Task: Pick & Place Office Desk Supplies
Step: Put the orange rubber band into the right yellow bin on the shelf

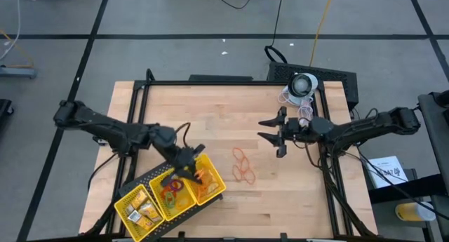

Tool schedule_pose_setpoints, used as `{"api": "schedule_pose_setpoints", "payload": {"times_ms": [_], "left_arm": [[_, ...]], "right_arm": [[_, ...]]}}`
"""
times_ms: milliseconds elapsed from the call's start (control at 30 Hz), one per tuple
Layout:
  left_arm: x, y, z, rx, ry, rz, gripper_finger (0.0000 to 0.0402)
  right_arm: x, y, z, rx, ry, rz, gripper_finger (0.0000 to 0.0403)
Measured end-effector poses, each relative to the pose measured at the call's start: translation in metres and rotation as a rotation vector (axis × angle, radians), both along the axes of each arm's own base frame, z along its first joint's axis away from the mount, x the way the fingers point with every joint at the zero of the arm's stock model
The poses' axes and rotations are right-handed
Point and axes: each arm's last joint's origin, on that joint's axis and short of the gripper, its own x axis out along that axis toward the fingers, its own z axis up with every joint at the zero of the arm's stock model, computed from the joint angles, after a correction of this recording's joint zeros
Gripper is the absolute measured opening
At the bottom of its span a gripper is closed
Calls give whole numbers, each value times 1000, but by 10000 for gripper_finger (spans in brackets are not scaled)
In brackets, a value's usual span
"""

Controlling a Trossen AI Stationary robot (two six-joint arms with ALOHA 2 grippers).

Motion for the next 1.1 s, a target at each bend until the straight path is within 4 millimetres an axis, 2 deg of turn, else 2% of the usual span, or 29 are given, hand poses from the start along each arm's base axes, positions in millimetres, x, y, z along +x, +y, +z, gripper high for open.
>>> {"api": "schedule_pose_setpoints", "payload": {"times_ms": [100, 300, 733, 933, 1100], "left_arm": [[0, -9, 0, 8, -18, 1, 15], [1, -9, -3, 34, 4, 173, 36], [1, -8, -4, 23, 39, 209, 198], [0, -6, -3, 18, 38, 215, 240], [-21, 15, 14, 7, 55, 277, 259]], "right_arm": [[-2, 0, -2, -17, -12, -4, 174], [-2, 0, -2, -24, -9, 0, 172], [-1, 0, -3, -23, -7, 0, 171], [-1, 0, -4, 7, 3, 12, 177], [1, 4, -7, -3, 26, 66, 174]]}}
